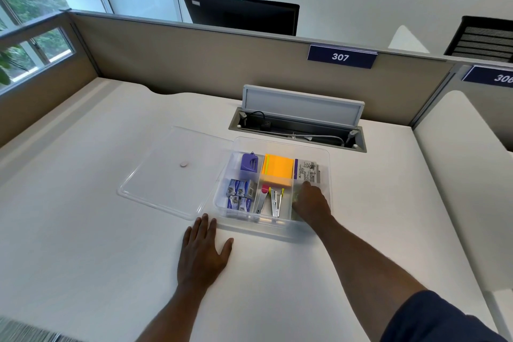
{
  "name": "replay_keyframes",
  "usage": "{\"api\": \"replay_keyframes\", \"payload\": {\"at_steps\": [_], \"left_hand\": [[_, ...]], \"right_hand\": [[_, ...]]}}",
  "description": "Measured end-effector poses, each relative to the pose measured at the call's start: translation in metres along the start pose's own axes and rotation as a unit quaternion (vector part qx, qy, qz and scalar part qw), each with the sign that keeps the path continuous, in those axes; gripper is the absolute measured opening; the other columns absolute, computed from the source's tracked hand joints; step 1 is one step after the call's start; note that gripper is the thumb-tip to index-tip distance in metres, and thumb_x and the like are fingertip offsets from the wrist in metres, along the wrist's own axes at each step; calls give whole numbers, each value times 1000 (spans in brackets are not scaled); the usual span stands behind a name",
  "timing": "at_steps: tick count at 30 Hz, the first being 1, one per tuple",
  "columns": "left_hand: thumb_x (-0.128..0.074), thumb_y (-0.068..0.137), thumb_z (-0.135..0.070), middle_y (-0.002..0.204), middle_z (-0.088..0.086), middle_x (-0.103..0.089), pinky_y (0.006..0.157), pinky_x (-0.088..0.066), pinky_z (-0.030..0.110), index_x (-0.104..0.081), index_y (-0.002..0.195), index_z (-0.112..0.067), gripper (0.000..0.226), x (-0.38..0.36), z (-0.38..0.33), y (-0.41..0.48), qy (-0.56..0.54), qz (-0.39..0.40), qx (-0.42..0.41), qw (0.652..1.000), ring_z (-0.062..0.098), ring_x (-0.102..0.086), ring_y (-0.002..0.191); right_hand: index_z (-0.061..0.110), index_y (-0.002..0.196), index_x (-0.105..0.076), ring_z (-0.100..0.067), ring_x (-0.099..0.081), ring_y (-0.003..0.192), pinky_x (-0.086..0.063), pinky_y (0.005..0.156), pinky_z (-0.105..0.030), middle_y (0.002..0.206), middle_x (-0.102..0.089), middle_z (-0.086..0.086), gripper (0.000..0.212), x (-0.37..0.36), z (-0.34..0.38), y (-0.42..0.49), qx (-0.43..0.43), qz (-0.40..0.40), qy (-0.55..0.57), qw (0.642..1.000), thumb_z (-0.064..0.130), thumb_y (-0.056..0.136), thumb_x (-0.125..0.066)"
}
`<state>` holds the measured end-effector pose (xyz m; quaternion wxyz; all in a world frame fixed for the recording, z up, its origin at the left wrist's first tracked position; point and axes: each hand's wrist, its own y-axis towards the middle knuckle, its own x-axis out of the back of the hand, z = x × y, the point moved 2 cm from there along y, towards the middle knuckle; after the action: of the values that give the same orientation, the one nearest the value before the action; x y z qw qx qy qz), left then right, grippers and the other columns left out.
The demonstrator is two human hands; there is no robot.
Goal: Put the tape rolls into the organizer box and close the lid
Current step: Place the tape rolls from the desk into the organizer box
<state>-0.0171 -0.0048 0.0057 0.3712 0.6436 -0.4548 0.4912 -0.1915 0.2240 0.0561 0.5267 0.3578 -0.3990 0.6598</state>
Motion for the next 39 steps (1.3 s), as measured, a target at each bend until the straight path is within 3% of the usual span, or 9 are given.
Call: {"api": "replay_keyframes", "payload": {"at_steps": [13,21,26,34,39], "left_hand": [[-36,85,-60,149,13,-42,114,-28,42,-46,138,-10,73,0,0,0,2,-2,-4,1000,28,-37,139],[-33,86,-62,151,11,-38,115,-24,41,-42,141,-11,75,0,1,0,0,-1,-3,1000,26,-32,141],[-31,85,-63,151,12,-37,116,-24,41,-42,141,-11,77,0,0,0,-5,-1,-3,1000,26,-32,142],[-30,84,-63,151,12,-37,116,-25,42,-42,141,-11,78,2,-2,-1,-8,-2,-3,1000,26,-31,141],[-31,84,-63,150,13,-39,115,-27,43,-44,139,-10,77,3,-2,-1,-8,-2,-2,1000,27,-34,140]], "right_hand": [[1,112,-51,-37,-65,98,-56,81,-41,108,-66,-21,33,-1,3,0,11,-9,-1,1000,12,83,-63],[2,117,-49,-38,-62,102,-56,86,-44,115,-60,-22,44,10,2,1,-5,37,-22,999,23,81,-63],[-1,113,-53,-37,-64,99,-54,79,-37,114,-63,-21,38,24,4,4,-30,11,4,999,13,78,-60],[6,106,-65,-30,-66,101,-54,81,-33,111,-68,-12,35,21,5,-5,0,154,-144,978,17,73,-71],[3,113,-58,-37,-63,106,-52,87,-38,115,-64,-16,35,14,0,-16,-9,83,-135,987,13,80,-60]]}}
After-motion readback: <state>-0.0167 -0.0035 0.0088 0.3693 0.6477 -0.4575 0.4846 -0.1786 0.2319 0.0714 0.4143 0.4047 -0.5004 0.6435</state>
